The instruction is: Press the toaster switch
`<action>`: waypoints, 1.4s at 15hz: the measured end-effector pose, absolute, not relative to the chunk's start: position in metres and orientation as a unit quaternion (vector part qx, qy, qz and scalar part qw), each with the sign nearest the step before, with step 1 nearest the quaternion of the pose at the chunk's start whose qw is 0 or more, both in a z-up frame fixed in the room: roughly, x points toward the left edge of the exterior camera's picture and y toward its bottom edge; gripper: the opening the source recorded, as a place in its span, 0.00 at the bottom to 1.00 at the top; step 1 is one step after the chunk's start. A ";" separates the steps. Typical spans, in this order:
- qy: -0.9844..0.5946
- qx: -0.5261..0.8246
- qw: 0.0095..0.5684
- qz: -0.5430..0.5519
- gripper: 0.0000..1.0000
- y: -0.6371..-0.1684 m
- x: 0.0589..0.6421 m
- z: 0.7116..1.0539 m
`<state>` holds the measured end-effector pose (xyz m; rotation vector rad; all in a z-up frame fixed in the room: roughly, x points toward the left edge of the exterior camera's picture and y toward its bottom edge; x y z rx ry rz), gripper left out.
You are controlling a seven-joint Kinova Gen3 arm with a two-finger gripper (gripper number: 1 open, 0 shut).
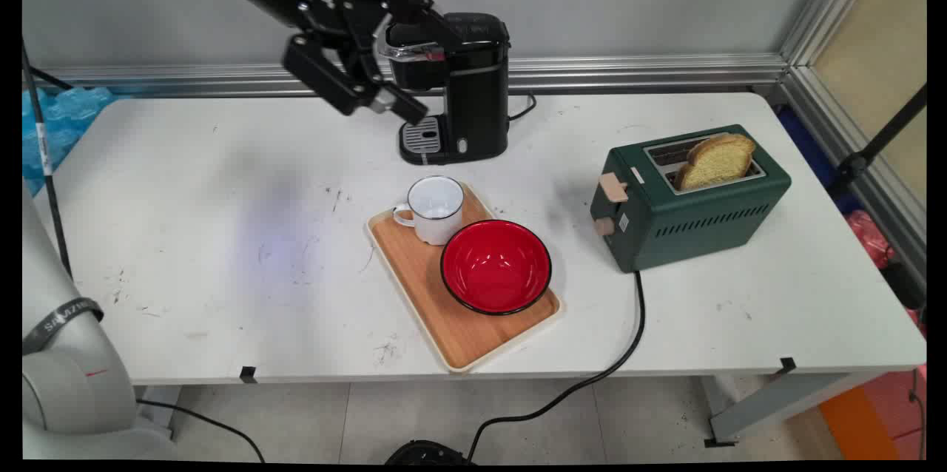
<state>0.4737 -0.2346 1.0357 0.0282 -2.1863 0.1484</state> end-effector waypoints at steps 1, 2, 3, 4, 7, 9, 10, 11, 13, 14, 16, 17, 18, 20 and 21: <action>-0.889 0.030 0.452 0.065 1.00 -0.237 0.468 1.032; -0.890 0.047 0.448 0.068 1.00 -0.240 0.462 1.028; -0.891 0.068 0.443 0.071 1.00 -0.244 0.455 1.024; -0.891 0.089 0.439 0.074 1.00 -0.249 0.446 1.019; -0.891 0.142 0.424 0.082 1.00 -0.263 0.418 1.004; -0.891 0.165 0.415 0.084 1.00 -0.270 0.404 0.996; -0.891 0.180 0.409 0.085 1.00 -0.275 0.394 0.989; -0.891 0.193 0.403 0.086 1.00 -0.279 0.385 0.983; -0.890 0.218 0.391 0.087 1.00 -0.288 0.367 0.972; -0.890 0.224 0.388 0.087 1.00 -0.290 0.362 0.968; -0.889 0.241 0.379 0.086 1.00 -0.297 0.348 0.958; -0.889 0.247 0.376 0.085 1.00 -0.300 0.341 0.954; -0.889 0.251 0.373 0.085 1.00 -0.302 0.336 0.951; -0.888 0.264 0.367 0.084 1.00 -0.308 0.320 0.942; -0.888 0.269 0.364 0.084 1.00 -0.312 0.312 0.937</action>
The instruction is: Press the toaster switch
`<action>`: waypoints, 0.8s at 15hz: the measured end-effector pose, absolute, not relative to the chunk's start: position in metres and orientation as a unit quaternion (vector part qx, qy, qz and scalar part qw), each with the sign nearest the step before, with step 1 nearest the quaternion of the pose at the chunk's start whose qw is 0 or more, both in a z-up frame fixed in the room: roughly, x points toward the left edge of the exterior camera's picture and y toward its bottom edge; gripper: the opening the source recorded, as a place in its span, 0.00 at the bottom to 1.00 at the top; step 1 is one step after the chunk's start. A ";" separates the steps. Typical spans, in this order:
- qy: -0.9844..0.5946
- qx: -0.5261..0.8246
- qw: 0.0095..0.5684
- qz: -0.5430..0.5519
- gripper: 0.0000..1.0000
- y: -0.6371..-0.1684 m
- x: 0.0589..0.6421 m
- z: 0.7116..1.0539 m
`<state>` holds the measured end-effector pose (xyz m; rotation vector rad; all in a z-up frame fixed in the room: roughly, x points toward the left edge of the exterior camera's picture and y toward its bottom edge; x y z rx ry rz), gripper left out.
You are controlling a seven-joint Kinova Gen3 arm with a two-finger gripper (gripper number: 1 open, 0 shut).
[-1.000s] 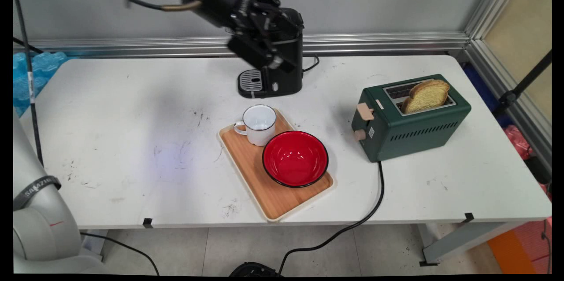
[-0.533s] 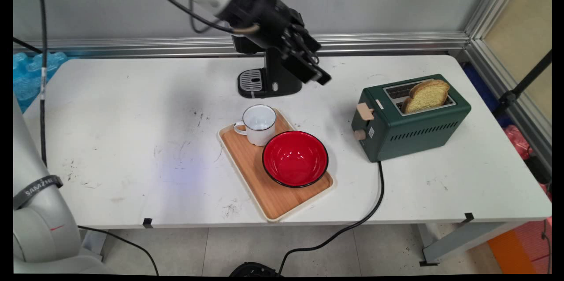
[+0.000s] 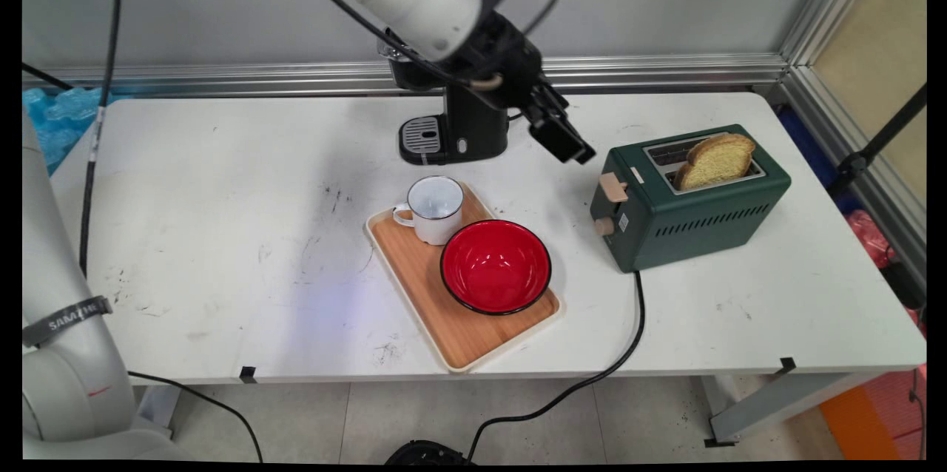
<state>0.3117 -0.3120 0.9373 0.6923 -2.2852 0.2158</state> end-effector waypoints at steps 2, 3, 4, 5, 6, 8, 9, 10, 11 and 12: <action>-0.888 0.277 0.357 0.083 1.00 -0.317 0.297 0.929; -0.888 0.281 0.354 0.084 1.00 -0.320 0.290 0.925; -0.888 0.283 0.351 0.084 0.00 -0.322 0.284 0.922; -0.889 0.285 0.348 0.085 0.00 -0.324 0.278 0.919; -0.890 0.287 0.345 0.086 0.00 -0.327 0.272 0.915; -0.891 0.289 0.340 0.086 0.00 -0.329 0.264 0.910; -0.891 0.291 0.337 0.087 0.00 -0.331 0.260 0.908; -0.892 0.291 0.335 0.087 0.00 -0.332 0.258 0.906; -0.893 0.293 0.332 0.087 0.00 -0.333 0.254 0.903; -0.894 0.294 0.328 0.088 0.00 -0.334 0.251 0.900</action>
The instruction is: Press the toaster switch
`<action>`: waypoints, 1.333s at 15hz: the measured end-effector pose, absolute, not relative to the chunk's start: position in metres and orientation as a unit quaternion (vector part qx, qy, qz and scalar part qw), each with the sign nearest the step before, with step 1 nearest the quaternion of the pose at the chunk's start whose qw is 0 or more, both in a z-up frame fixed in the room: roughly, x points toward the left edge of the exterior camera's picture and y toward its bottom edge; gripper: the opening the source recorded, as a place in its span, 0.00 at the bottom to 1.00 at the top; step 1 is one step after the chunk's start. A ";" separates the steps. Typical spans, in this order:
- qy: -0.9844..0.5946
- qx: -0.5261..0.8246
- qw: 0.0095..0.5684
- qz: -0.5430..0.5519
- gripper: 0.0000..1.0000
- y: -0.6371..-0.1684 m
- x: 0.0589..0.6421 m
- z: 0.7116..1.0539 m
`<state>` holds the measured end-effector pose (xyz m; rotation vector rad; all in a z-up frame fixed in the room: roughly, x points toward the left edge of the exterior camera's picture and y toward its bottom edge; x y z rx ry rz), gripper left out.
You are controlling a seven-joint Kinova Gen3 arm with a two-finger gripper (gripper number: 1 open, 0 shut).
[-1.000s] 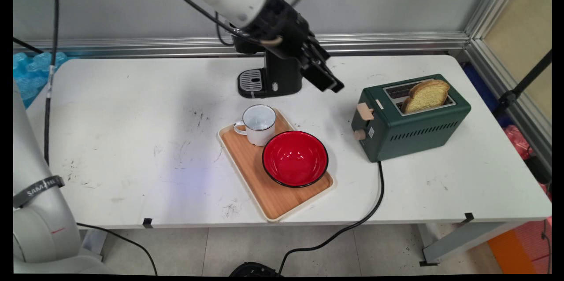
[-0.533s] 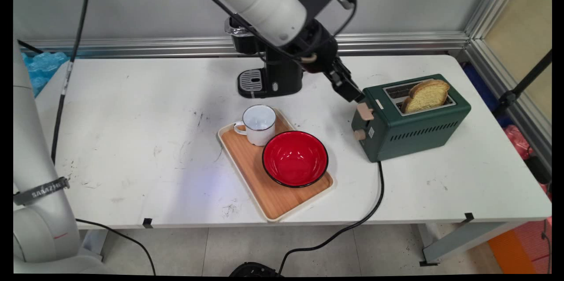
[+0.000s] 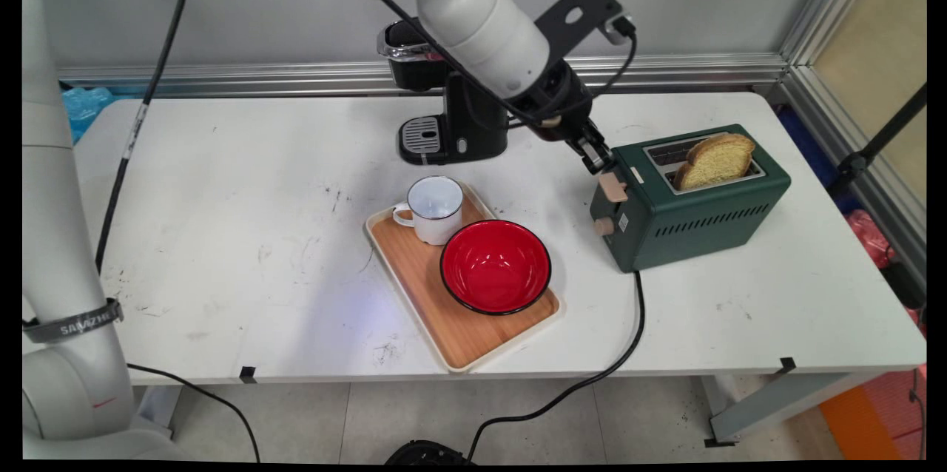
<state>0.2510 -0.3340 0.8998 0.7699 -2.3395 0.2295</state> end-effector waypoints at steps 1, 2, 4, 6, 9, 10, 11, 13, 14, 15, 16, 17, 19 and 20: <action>-0.894 0.296 0.324 0.088 0.00 -0.335 0.248 0.897; -0.895 0.297 0.321 0.089 0.00 -0.336 0.246 0.894; -0.896 0.298 0.316 0.090 0.00 -0.338 0.242 0.890; -0.897 0.300 0.311 0.090 0.00 -0.339 0.239 0.887; -0.899 0.302 0.304 0.090 0.00 -0.341 0.233 0.880; -0.899 0.302 0.303 0.090 0.00 -0.342 0.232 0.878; -0.900 0.303 0.301 0.089 0.00 -0.343 0.230 0.876; -0.901 0.304 0.298 0.089 0.00 -0.344 0.227 0.873; -0.901 0.304 0.297 0.088 0.00 -0.344 0.225 0.871; -0.902 0.304 0.295 0.088 0.00 -0.345 0.223 0.869; -0.902 0.305 0.294 0.087 0.00 -0.346 0.222 0.867; -0.902 0.305 0.293 0.087 0.00 -0.346 0.221 0.866; -0.903 0.305 0.290 0.086 0.00 -0.347 0.220 0.863; -0.903 0.306 0.288 0.085 0.00 -0.347 0.219 0.861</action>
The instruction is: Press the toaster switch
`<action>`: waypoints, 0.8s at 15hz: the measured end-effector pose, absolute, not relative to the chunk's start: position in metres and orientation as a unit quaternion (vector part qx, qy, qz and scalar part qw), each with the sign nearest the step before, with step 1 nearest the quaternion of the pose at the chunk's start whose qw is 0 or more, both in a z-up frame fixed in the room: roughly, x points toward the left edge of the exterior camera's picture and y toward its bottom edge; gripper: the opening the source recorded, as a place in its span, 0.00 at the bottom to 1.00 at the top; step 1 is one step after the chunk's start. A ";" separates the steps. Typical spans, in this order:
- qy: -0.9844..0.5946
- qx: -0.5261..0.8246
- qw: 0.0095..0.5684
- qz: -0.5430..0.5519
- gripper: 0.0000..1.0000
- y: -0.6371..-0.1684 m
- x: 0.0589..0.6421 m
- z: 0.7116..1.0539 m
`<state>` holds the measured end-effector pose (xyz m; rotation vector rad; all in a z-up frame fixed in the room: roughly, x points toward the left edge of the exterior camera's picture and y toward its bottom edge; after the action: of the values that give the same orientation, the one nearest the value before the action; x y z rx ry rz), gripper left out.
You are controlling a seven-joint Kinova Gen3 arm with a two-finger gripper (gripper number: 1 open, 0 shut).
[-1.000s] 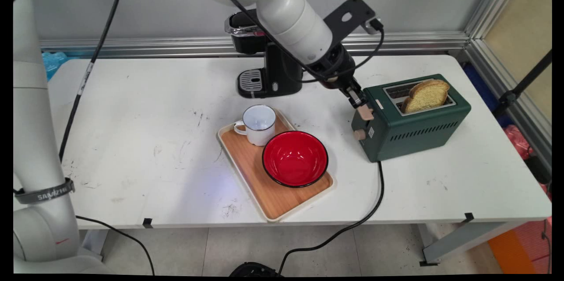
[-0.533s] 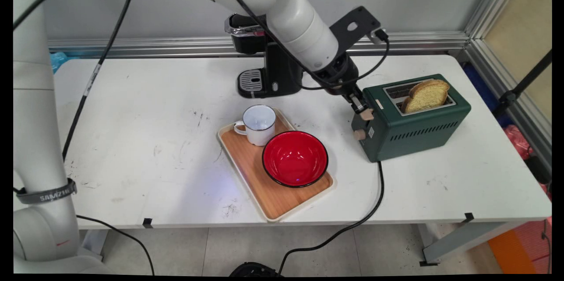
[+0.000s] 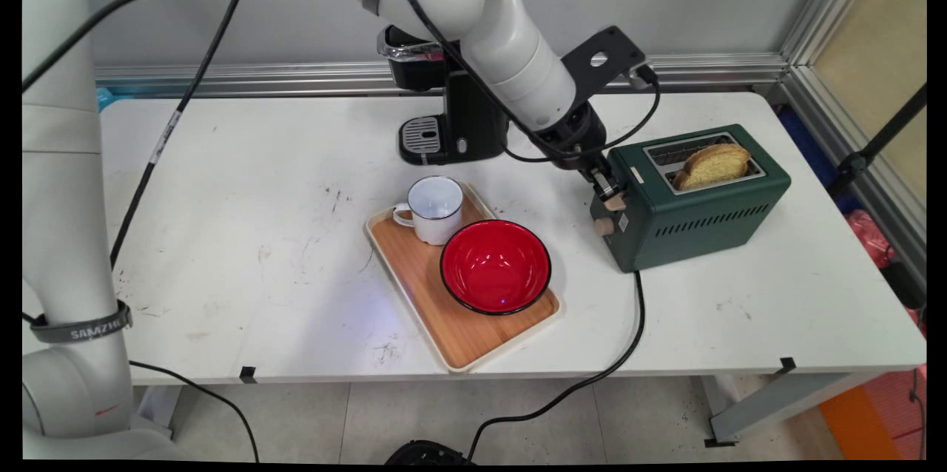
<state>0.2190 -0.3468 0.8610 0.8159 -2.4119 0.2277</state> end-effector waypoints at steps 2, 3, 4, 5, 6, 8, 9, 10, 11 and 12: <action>-0.904 0.306 0.285 0.084 0.00 -0.347 0.218 0.858; -0.905 0.306 0.284 0.083 0.00 -0.347 0.218 0.857; -0.905 0.307 0.282 0.083 0.00 -0.347 0.218 0.855; -0.906 0.307 0.280 0.082 0.00 -0.347 0.218 0.853; -0.906 0.307 0.279 0.081 0.00 -0.347 0.218 0.852; -0.907 0.307 0.276 0.080 0.00 -0.348 0.217 0.849; -0.908 0.307 0.274 0.079 0.00 -0.348 0.216 0.847; -0.908 0.307 0.273 0.079 0.00 -0.348 0.216 0.846; -0.909 0.307 0.272 0.078 0.00 -0.348 0.216 0.844; -0.909 0.306 0.271 0.078 0.00 -0.349 0.215 0.843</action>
<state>0.2150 -0.3486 0.8430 0.8246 -2.4499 0.2098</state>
